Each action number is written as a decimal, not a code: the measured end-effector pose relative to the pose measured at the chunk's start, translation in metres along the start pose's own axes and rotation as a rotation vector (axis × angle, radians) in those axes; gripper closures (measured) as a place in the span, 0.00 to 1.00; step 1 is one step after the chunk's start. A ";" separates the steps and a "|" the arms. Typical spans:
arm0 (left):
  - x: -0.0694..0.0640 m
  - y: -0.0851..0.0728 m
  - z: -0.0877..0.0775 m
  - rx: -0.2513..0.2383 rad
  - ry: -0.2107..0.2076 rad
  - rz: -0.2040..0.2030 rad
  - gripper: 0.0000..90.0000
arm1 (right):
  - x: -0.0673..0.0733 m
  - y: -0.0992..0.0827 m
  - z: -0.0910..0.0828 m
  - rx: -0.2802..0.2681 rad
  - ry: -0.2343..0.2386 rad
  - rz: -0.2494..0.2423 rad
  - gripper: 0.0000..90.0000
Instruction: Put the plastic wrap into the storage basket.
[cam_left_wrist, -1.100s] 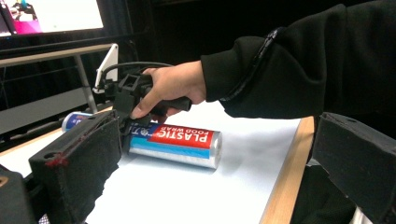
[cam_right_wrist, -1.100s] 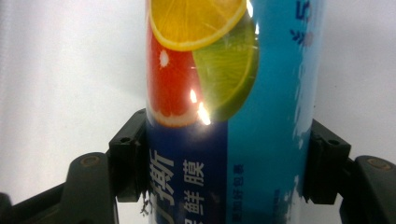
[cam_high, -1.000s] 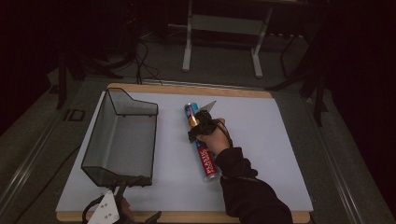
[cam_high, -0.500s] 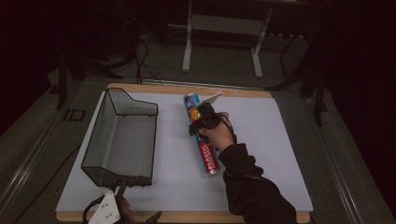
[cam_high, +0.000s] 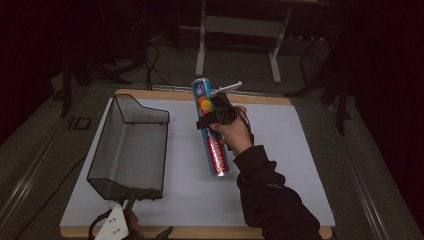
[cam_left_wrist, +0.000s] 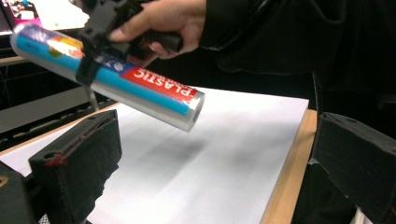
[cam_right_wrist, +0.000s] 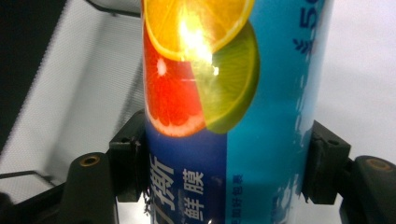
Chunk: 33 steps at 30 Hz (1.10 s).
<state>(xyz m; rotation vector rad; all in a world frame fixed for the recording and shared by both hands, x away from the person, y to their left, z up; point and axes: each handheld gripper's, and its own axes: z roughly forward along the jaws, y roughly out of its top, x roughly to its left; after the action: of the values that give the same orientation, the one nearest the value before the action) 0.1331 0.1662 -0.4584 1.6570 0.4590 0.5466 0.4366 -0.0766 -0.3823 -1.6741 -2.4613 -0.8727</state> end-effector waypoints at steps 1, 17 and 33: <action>0.000 0.000 0.000 0.001 0.000 -0.001 0.02 | 0.002 0.001 -0.002 -0.004 0.013 -0.001 0.35; 0.000 0.000 0.000 0.003 0.008 -0.004 0.02 | 0.052 0.016 -0.030 -0.185 0.138 -0.053 0.35; -0.002 0.001 -0.003 -0.005 0.015 -0.002 0.02 | 0.109 0.025 -0.008 -0.256 0.238 -0.126 0.35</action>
<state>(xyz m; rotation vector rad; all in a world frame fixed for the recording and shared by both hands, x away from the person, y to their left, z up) 0.1299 0.1672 -0.4573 1.6484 0.4704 0.5583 0.4109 0.0182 -0.3281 -1.3890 -2.3944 -1.3670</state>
